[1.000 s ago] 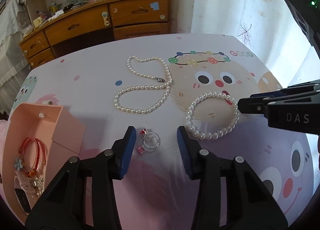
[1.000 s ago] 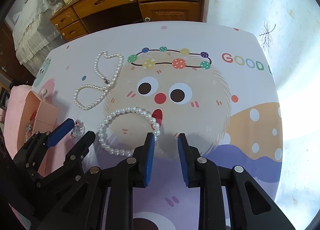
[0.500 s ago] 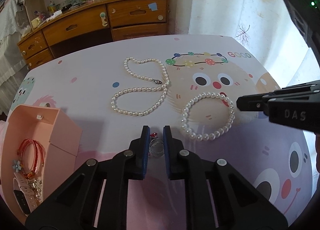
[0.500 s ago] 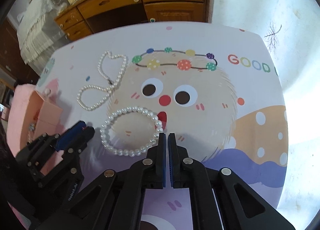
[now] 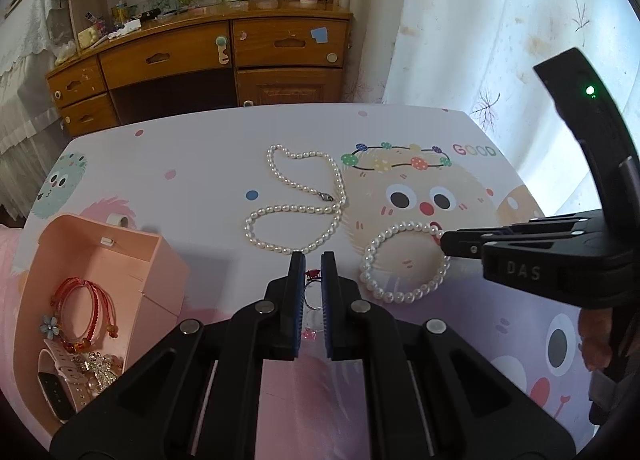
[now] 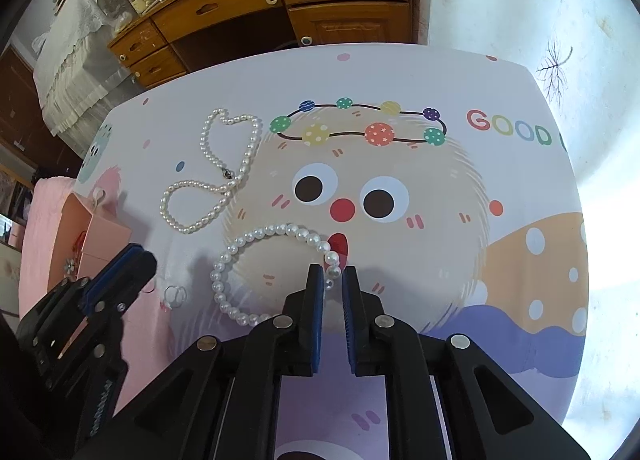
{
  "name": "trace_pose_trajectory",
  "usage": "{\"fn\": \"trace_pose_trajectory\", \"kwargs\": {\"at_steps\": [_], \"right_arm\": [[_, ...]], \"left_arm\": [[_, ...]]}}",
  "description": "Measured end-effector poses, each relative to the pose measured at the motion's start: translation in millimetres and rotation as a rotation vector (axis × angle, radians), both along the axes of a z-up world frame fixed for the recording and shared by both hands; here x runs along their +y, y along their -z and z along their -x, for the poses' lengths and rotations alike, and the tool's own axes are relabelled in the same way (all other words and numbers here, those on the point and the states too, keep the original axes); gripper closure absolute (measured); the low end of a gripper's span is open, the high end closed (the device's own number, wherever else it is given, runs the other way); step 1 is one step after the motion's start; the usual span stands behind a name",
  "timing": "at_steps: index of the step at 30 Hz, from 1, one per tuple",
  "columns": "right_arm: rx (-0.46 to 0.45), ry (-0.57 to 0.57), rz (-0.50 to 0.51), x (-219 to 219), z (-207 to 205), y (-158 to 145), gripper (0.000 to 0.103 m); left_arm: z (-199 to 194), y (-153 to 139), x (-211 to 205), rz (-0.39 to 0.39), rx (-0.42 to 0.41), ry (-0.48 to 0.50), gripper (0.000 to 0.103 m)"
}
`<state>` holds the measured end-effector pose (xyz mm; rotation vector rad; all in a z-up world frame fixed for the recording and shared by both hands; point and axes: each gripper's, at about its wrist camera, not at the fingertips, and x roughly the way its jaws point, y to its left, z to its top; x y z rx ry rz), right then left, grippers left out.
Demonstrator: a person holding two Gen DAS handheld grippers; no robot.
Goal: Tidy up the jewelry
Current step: 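Move right tool to the pearl bracelet while left tool approaches silver ring, then carry pearl bracelet in right tool and silver ring in left tool into pink box, open both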
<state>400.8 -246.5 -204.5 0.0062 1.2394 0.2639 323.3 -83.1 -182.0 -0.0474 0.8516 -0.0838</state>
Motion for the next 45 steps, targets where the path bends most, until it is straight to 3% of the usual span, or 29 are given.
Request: {"fn": "trace_pose_trajectory", "kwargs": {"at_steps": [10,16,27,36,45], "right_arm": [[-0.028,-0.078,0.041,10.3,2.8,4.6,0.097],[-0.007,-0.062,0.002,8.9,7.8,2.9,0.097],[-0.047,-0.025,-0.084,-1.5,46.5,-44.9,0.097],[-0.018,0.005,-0.216,15.7,105.8,-89.2,0.097],[-0.036,0.122,-0.451,52.7,165.9,-124.4,0.097]], "left_arm": [[20.0,-22.7,4.7,0.007,0.005,-0.024,0.097],[37.9,-38.2,10.0,0.015,-0.003,-0.025,0.097],[84.7,-63.3,28.4,0.078,0.023,-0.052,0.097],[132.5,-96.3,66.3,0.121,0.02,-0.054,0.097],[170.2,-117.1,112.0,0.134,0.044,0.045,0.097]]}}
